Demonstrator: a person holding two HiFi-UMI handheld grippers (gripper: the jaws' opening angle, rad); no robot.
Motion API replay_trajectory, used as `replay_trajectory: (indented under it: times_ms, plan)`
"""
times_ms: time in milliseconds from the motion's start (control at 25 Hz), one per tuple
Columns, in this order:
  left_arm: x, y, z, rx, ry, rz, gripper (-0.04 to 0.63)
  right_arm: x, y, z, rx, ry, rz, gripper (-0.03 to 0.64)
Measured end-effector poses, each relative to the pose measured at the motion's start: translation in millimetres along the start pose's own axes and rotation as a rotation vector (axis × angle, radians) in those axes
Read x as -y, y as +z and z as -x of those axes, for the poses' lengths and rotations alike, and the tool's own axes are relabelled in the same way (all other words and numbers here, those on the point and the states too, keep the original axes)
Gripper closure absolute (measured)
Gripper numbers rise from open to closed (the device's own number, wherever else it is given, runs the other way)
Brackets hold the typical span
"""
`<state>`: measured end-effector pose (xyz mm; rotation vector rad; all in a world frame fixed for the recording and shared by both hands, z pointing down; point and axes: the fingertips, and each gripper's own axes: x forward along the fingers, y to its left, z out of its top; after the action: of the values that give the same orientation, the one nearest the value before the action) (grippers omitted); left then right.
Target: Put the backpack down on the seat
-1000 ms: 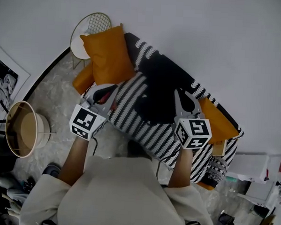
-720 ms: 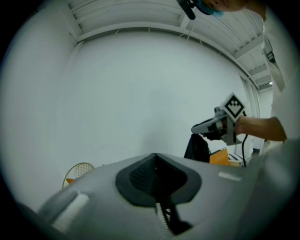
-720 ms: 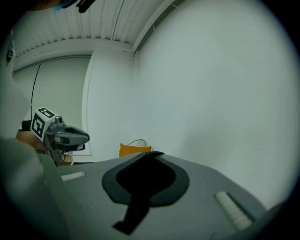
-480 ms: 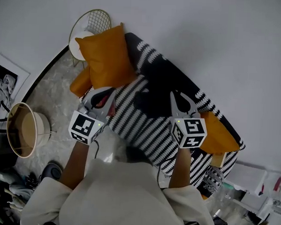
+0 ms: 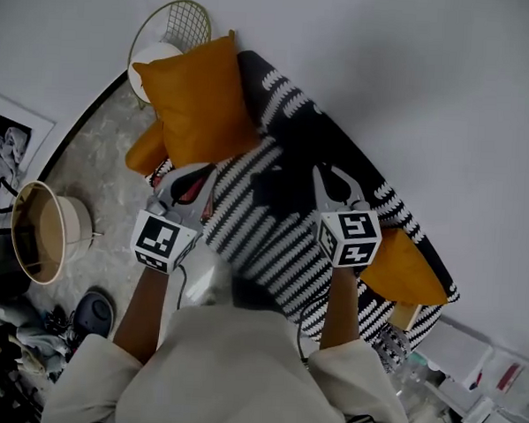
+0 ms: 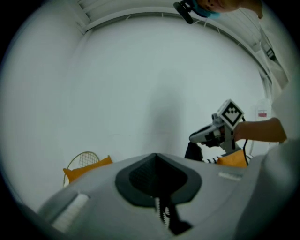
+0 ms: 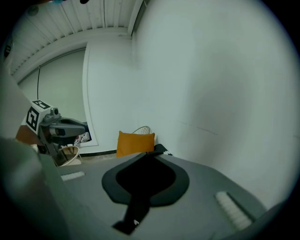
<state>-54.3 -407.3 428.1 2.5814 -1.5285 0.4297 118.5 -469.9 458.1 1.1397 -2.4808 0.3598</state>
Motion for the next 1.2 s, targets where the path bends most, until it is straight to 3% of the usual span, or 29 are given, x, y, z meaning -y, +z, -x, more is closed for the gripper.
replay_trajectory:
  times_ms: [200, 600, 1000, 1200]
  plan:
    - [-17, -3, -43, -0.016, 0.064, 0.057, 0.591, 37, -9, -66, -0.070, 0.067, 0.044, 0.606]
    - [-45, -37, -67, -0.093, 0.160, 0.115, 0.591, 62, -42, -155, -0.153, 0.182, 0.019, 0.604]
    - [-65, -69, -57, -0.151, 0.228, 0.153, 0.591, 57, -83, -242, -0.239, 0.248, -0.008, 0.604]
    - [-73, -82, -49, -0.175, 0.253, 0.168, 0.591, 53, -94, -272, -0.257, 0.256, -0.088, 0.603]
